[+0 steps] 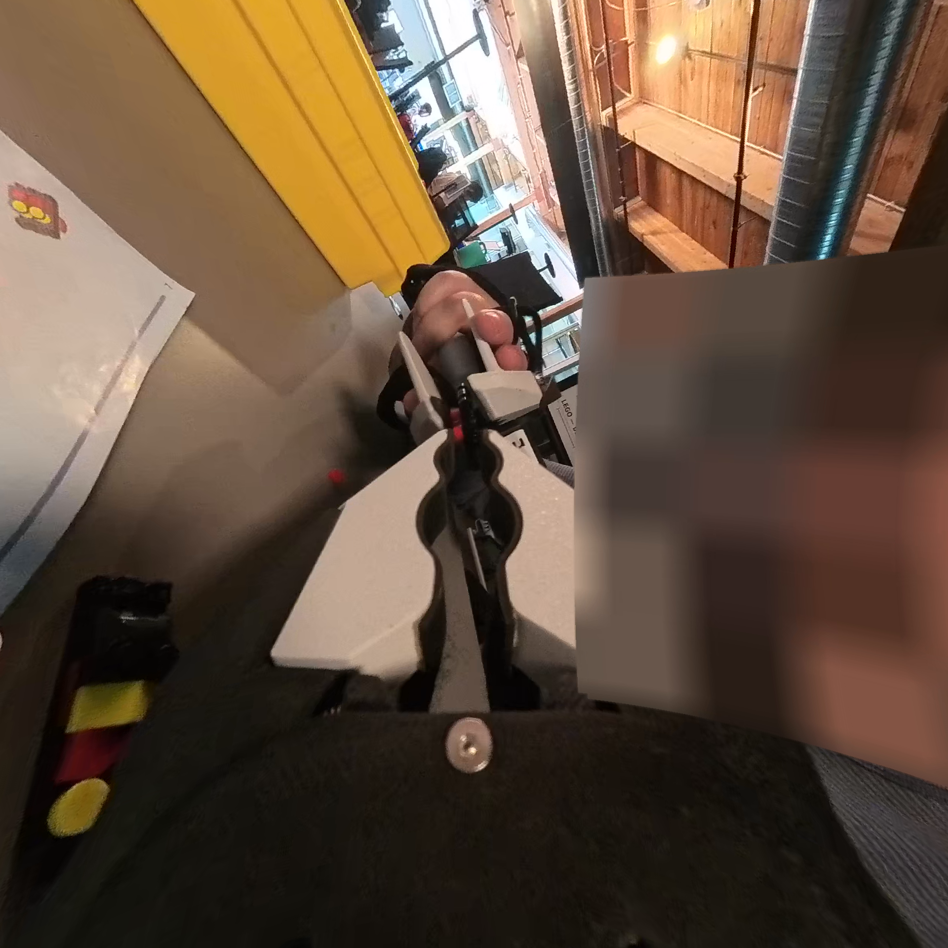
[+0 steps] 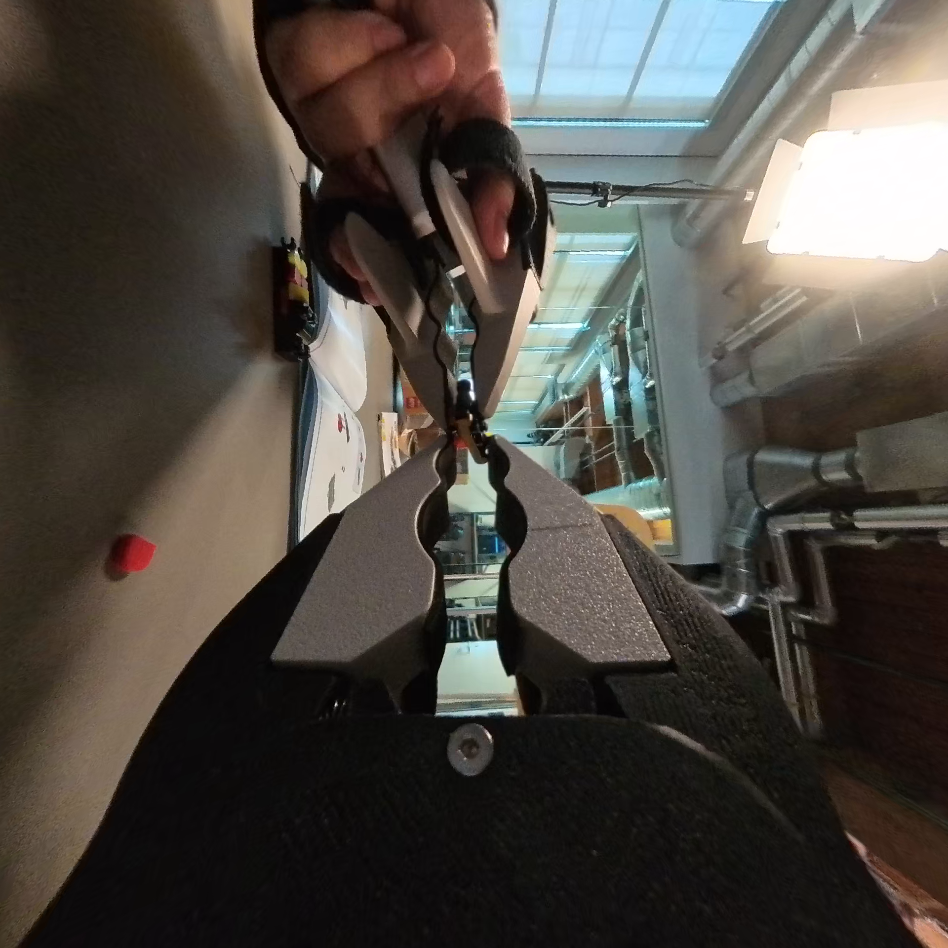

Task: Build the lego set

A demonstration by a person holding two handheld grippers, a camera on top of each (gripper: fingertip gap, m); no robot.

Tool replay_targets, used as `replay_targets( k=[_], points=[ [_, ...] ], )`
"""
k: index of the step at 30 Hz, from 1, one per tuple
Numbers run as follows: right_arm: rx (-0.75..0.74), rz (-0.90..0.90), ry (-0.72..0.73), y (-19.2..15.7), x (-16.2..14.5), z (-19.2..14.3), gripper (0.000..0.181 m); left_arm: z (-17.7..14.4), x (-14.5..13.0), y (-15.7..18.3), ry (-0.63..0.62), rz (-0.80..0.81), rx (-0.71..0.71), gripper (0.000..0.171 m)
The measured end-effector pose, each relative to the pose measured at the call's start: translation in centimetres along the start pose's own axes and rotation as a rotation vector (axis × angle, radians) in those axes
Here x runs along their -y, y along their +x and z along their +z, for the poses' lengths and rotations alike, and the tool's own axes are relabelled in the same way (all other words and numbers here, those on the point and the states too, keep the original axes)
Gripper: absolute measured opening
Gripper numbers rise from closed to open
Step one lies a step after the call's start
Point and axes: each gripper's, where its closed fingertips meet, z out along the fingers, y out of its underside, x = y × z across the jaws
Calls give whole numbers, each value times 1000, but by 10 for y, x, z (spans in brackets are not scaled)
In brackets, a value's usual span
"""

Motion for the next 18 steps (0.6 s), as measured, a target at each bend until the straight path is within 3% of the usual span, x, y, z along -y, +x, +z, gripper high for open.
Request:
replay_targets(
  k=[4,7,10,12,14,16,18],
  points=[
    [10,58,-3,2,-3,-1,5,-1,2,1,20,67,8,21],
    [34,122,-1,1,-4,-1,5,-3,5,-4,16,265,123,42],
    [73,195,5,-2,-6,-1,6,-15,14,-18,-20,787,400,55],
    [103,245,15,-5,-5,-1,6,-22,16,-21,-90,1271,603,53],
    [127,274,24,-7,-3,-1,6,-20,7,-17,-148,1701,709,45],
    [147,273,28,-11,-1,-1,6,-14,-4,-13,-156,1983,757,37],
    [158,252,32,-14,1,-1,6,-10,-8,-16,-188,2124,812,35]
  ],
)
